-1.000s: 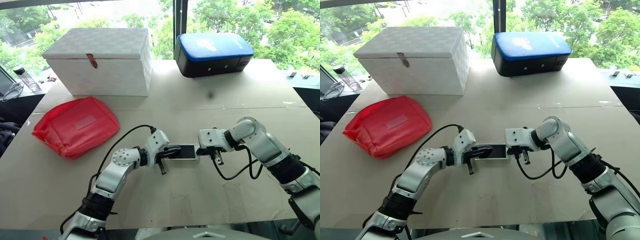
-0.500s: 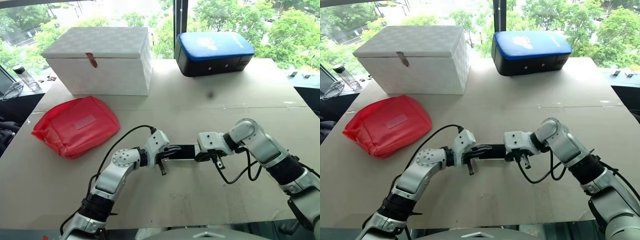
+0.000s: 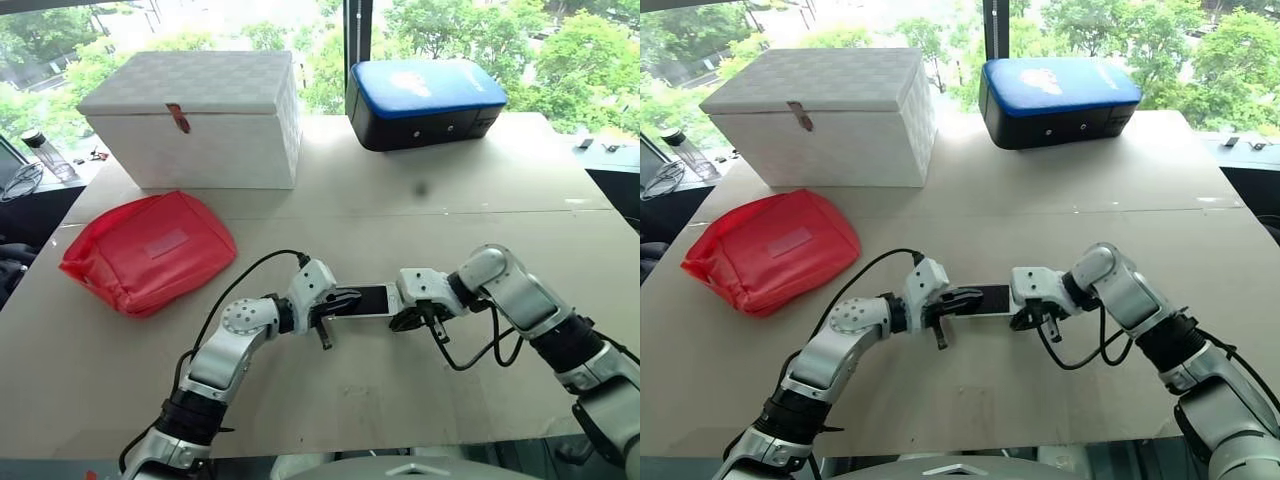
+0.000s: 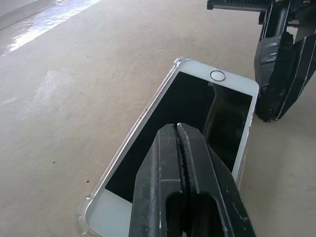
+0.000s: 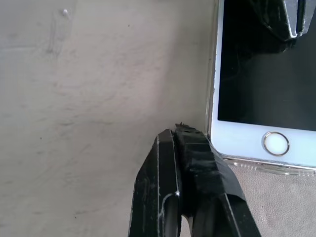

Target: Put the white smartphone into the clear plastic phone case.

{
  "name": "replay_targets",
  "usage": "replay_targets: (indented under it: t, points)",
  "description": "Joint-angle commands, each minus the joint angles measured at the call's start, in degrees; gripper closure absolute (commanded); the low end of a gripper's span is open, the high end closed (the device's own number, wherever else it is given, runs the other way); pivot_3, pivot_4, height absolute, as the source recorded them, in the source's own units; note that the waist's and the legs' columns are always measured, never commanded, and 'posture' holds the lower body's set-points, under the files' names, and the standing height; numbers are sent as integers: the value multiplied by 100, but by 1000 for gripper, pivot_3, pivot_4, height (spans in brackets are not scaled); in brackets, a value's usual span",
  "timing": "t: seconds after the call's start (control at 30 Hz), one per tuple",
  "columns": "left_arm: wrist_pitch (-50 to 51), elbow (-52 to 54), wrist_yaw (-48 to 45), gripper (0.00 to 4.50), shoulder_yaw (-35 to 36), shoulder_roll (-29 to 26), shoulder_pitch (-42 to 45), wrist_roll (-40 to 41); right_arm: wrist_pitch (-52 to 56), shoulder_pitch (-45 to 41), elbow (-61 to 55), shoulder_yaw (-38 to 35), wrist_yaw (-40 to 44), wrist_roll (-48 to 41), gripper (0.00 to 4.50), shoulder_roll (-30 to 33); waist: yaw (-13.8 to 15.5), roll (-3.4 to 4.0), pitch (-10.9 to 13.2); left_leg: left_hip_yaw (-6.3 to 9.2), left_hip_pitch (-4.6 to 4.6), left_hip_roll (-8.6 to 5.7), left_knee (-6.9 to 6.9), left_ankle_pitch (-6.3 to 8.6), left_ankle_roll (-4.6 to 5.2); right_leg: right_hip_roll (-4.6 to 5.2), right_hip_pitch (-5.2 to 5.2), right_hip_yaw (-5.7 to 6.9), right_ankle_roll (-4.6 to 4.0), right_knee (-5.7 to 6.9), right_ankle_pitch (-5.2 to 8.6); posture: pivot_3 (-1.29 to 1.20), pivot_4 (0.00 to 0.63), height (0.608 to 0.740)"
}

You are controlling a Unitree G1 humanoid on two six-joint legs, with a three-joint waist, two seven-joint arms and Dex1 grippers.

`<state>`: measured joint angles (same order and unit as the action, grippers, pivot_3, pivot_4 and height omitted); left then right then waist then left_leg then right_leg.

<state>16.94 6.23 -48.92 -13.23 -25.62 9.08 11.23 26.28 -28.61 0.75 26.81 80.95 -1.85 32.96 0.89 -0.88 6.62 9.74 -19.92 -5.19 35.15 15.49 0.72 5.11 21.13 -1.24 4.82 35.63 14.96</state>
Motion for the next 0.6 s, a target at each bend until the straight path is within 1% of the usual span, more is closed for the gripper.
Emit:
replay_targets:
  t: [0.03, 0.07, 0.1, 0.13, 0.2, 0.23, 0.43, 0.53, 0.6]
  points:
    - [129, -34, 23, 4476, -87, -30, -117, -52, 764, 411, -488, -247, 205, -918, 4500, -99, 6, 7, 43, 0, -8, -1, 3, 0, 0, -1, 6, 0, -1, 0, 0, 0, 150, 740]
    - [140, -21, 27, 4476, -82, -31, -123, -48, 891, 421, -658, -412, 173, -1110, 4500, -96, -1, 29, 56, 0, -36, -7, 4, -2, 1, -2, 32, -1, -1, 0, -1, 0, 150, 740]
    - [148, -5, 29, 4476, -78, -35, -133, -45, 988, 431, -771, -512, 124, -1228, 4500, -82, -6, 45, 73, 1, -78, -10, 11, -19, 22, -6, 70, -1, -25, 4, -17, 0, 150, 740]
    - [155, 1, 29, 4476, -70, -38, -138, -43, 1058, 436, -873, -620, 62, -1333, 4500, -49, -9, 50, 81, 1, -107, -13, 13, -37, -7, -4, 107, -4, -34, 12, -23, 0, 150, 740]
    - [155, -14, 22, 4476, -59, -44, -133, -37, 1209, 418, -987, -791, -72, -1513, 4500, 8, -9, 55, 95, 3, -144, -14, 17, -44, -19, 3, 142, -8, -40, 15, -24, 0, 150, 740]
    - [149, -30, 14, 4476, -58, -46, -126, -36, 1242, 408, -1021, -852, -117, -1579, 4500, 37, -9, 55, 98, 8, -180, -19, 29, -45, -21, 2, 171, -5, -42, 15, -25, 0, 150, 740]
    - [87, -109, -27, 4476, -74, -52, -83, -44, 965, 362, -739, -961, -487, -1519, 4500, 77, -4, 31, 133, 7, -198, -51, 52, -45, -20, 38, 178, -4, -41, 12, -27, 0, 150, 740]
    - [51, -114, -48, 4476, -86, -48, -75, -38, 823, 336, -627, -818, -627, -1327, 4500, 160, -6, 32, 139, 9, -197, -51, 53, -45, -20, 35, 178, 2, -40, 15, -27, 0, 150, 740]
    - [2, -90, -117, 4476, -107, -76, -75, -25, 790, 354, -642, -803, -626, -1352, 4500, 190, -7, 32, 140, 10, -195, -51, 53, -46, -19, 33, 177, 4, -40, 19, -26, 0, 150, 740]
